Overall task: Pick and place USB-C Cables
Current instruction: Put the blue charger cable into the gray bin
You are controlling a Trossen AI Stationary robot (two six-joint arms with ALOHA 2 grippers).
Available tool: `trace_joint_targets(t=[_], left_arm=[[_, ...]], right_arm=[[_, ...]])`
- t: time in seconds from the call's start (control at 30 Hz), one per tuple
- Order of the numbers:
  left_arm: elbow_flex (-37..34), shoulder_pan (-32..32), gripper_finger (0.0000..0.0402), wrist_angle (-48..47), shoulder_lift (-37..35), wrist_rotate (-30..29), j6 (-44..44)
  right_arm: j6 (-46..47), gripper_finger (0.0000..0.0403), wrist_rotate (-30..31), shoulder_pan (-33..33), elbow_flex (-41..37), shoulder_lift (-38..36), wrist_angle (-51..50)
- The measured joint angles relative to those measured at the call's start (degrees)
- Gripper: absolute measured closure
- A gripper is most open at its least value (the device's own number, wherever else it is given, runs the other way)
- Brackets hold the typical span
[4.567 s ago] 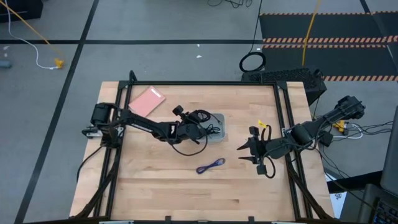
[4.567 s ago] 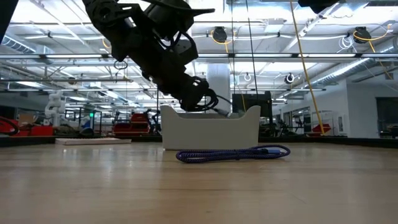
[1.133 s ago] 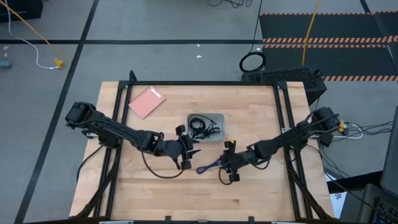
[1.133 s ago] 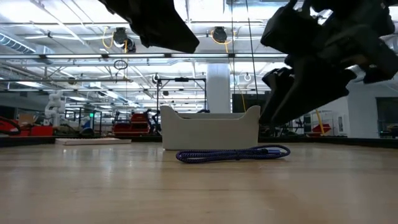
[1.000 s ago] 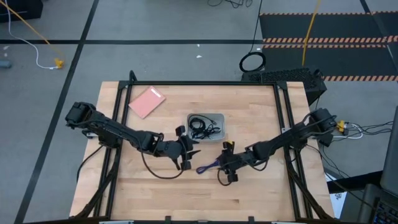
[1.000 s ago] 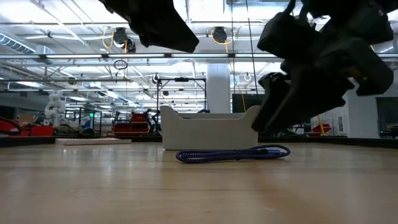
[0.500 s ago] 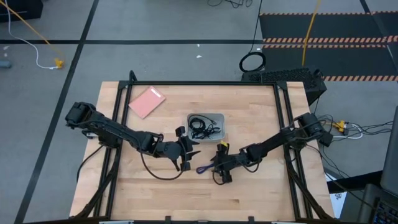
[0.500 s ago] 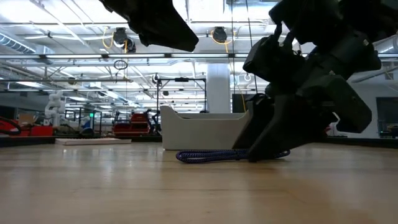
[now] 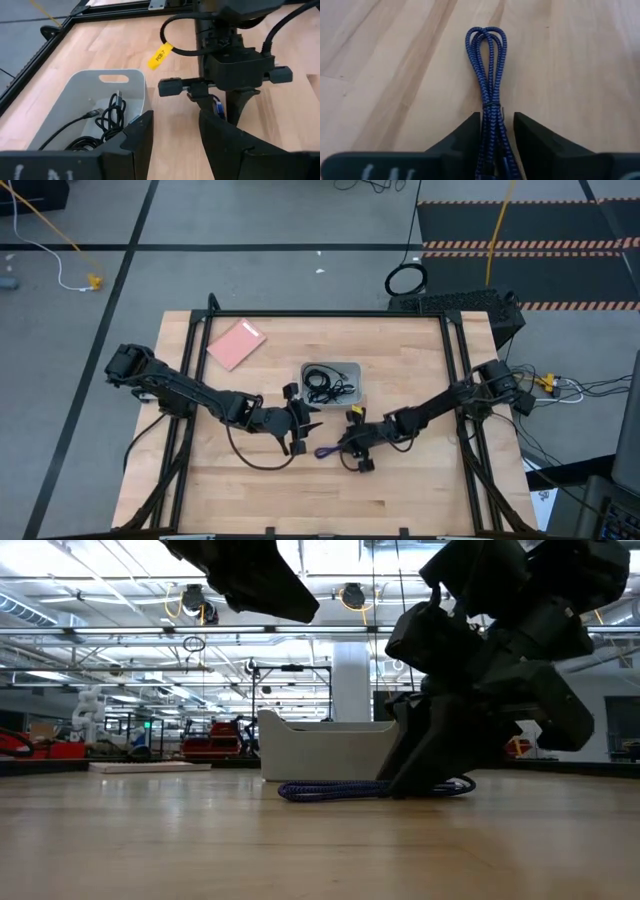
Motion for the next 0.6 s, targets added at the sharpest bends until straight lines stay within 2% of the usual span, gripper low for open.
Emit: trace_joint_targets(t=[0.3, 0.6], left_arm=[[0.00, 0.81, 0.0240, 0.32, 0.02, -0.02, 3.81], [0.01, 3.57, 0.0240, 0.46, 0.02, -0.04, 5.87]], right_arm=[[-2.97, 0.0340, 0.41, -2.00, -0.22, -2.61, -1.24], [-5.09, 0.0373, -4.30, -3.91, -0.20, -5.50, -1.47]])
